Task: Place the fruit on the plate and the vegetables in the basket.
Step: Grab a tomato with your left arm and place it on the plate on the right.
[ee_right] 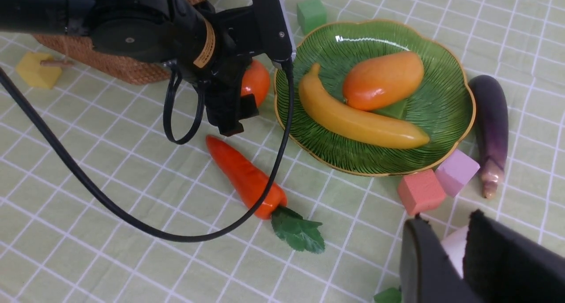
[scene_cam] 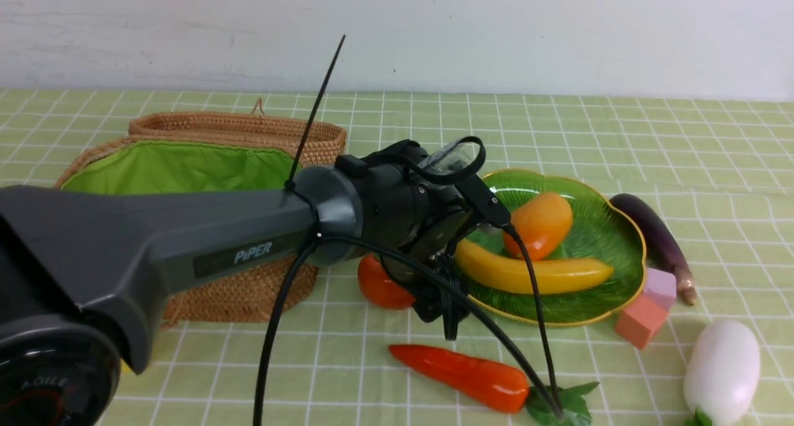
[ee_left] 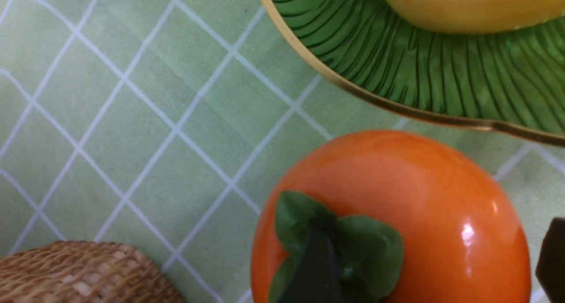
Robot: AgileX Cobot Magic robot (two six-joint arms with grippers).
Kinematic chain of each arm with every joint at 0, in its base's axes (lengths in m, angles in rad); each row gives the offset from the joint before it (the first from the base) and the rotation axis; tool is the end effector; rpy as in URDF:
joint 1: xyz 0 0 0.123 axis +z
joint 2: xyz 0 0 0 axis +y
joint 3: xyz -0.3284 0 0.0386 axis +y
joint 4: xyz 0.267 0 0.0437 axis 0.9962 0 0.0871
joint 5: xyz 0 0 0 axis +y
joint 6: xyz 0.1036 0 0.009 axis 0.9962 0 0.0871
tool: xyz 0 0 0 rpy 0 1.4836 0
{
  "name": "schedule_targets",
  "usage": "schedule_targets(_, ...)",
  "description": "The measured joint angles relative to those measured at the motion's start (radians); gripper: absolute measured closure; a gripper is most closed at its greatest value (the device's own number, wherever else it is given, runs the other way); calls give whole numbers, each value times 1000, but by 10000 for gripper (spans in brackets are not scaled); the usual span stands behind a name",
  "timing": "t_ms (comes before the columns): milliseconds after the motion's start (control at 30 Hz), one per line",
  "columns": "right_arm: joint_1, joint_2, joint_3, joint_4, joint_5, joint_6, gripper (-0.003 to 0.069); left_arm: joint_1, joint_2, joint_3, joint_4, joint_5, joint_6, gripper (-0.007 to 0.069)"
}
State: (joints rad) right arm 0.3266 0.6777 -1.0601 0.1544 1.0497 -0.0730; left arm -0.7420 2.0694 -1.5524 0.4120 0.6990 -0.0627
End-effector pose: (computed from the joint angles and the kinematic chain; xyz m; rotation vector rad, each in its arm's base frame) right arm 0.0772 0.0408 0.4431 -0.4237 2.1168 0.3357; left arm 0.3803 -0.3123 0.2100 1.1776 2.3260 0.1779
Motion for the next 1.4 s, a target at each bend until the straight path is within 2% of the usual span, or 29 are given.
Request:
schedule_targets(200,0,0,0,0,4,0,498,0,7,-4,44,33,0,39)
schedule_targets(333,0,0,0,0,7,0,498,0,10,-4,83,49,-7,115)
schedule_targets(733,0,0,0,0,14,0,498,0,2,-3,118,93,-64,116)
schedule_targets(1000,0,0,0,-7,-13,-1,498,0,-142,6,113,100,-67,116)
schedule_targets(1167,0,0,0,-12,-69,-1,498,1,-193,6,116,-113,-33,116)
schedule_targets(1400,0,0,0,-11,-69,-1,516,3,-70,5,124,-486,-43,116)
